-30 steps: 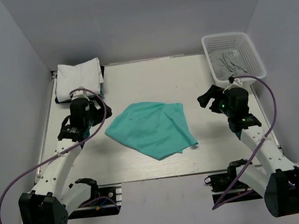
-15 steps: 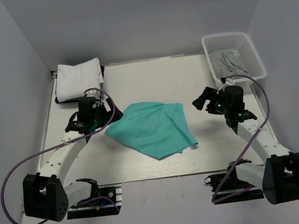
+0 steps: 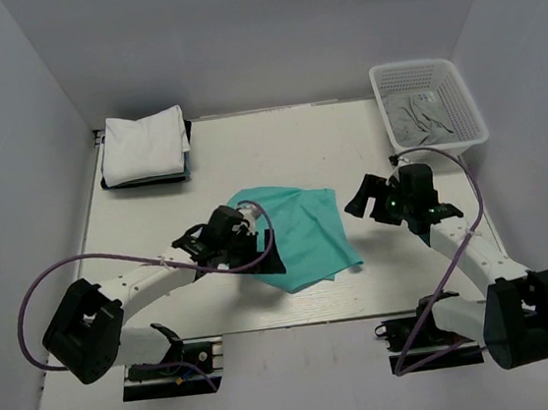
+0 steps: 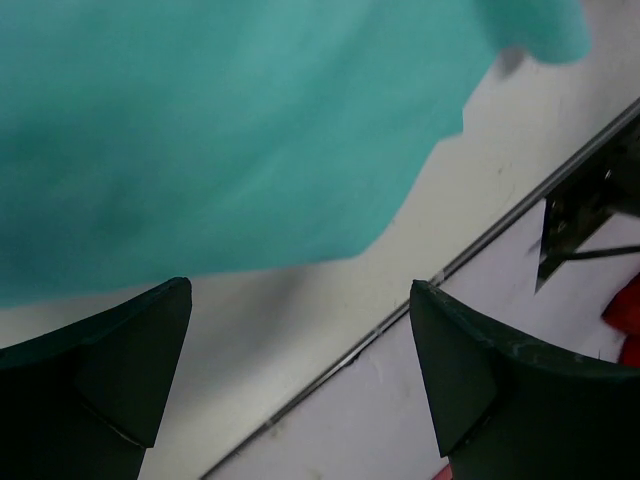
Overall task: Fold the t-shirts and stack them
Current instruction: Flatten out the tshirt
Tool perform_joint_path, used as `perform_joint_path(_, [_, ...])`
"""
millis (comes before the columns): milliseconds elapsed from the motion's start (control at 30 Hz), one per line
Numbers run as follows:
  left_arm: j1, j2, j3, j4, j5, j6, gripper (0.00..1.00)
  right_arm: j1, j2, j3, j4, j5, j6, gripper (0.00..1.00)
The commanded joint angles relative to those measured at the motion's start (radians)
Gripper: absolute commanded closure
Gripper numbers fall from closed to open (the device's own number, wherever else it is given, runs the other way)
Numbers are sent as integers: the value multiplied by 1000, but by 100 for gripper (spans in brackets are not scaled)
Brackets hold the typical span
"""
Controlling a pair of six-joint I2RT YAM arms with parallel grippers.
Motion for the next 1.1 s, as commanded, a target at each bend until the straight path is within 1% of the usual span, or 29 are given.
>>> perform_joint_path(0, [-85, -14, 31, -85, -104, -37, 0, 24, -94, -77, -106, 10, -22, 10])
perform_joint_path(33, [-133, -1, 43, -119, -161, -37, 0, 25, -105, -90, -132, 15, -26, 10])
perform_joint_path(100, [-182, 34, 83, -140, -203, -48, 0, 41, -145, -135, -152, 41, -21, 10])
perform_joint_path(133, [-234, 89, 103, -162, -236, -48, 0, 41, -164, -139, -172, 51, -15, 10])
perform_joint_path(200, [-288, 156, 173, -205, -291, -58, 0, 50, -185, -140, -221, 68, -35, 10])
perform_joint_path(233, [-314, 189, 196, -232, -352, -58, 0, 51, -193, -139, -267, 84, -45, 10])
perform_joint_path(267, [-358, 247, 219, -287, -390, -58, 0, 57, -202, -139, -276, 81, -42, 10])
perform_joint_path(300, [-375, 271, 264, -315, -423, -72, 0, 61, -205, -143, -280, 67, -38, 10])
perform_joint_path(333, [-407, 293, 282, -346, -462, -72, 0, 62, -210, -157, -255, 5, -30, 10])
perform_joint_path(367, [-421, 328, 311, -355, -479, -72, 0, 62, -207, -169, -247, -14, -26, 10])
perform_joint_path(467, [-450, 367, 347, -375, -516, -72, 0, 71, -173, -185, -223, -67, -23, 10])
perform_joint_path(567, [-463, 391, 370, -386, -585, -115, 5, 85, -139, -186, -217, -79, -35, 10])
perform_joint_path(600, [-463, 410, 381, -416, -606, -129, 8, 90, -129, -186, -209, -83, -36, 11])
perform_joint_path(633, [-463, 428, 381, -426, -634, -140, 16, 96, -124, -189, -203, -99, -36, 14])
perform_joint_path(700, [-463, 437, 395, -426, -655, -152, 28, 107, -102, -197, -166, -149, -38, 20])
perform_joint_path(733, [-463, 437, 395, -426, -667, -152, 39, 116, -98, -199, -158, -171, -35, 24])
perform_joint_path(767, [-463, 437, 404, -426, -677, -166, 46, 122, -90, -199, -136, -185, -36, 27])
perform_joint_path(800, [-454, 448, 404, -415, -689, -166, 52, 127, -78, -197, -125, -191, -38, 43])
perform_joint_path(833, [-454, 448, 404, -415, -698, -166, 66, 133, -73, -197, -117, -194, -38, 53])
perform_joint_path(867, [-454, 448, 404, -415, -709, -175, 77, 134, -66, -194, -115, -194, -35, 65])
perform_joint_path(900, [-454, 448, 413, -415, -732, -175, 89, 139, -58, -185, -114, -195, -36, 70])
perform_joint_path(933, [-454, 448, 413, -430, -747, -175, 100, 142, -53, -182, -111, -197, -39, 72])
perform_joint_path(967, [-454, 448, 434, -443, -767, -186, 100, 143, -50, -174, -111, -196, -45, 74])
perform_joint_path(1000, [-454, 448, 444, -462, -817, -202, 100, 148, -53, -167, -105, -196, -39, 76])
perform_joint_path(1033, [-454, 419, 463, -499, -841, -212, 100, 150, -61, -162, -80, -192, -27, 100])
perform_joint_path(1067, [-454, 402, 464, -510, -877, -212, 100, 147, -64, -150, -82, -192, -21, 100])
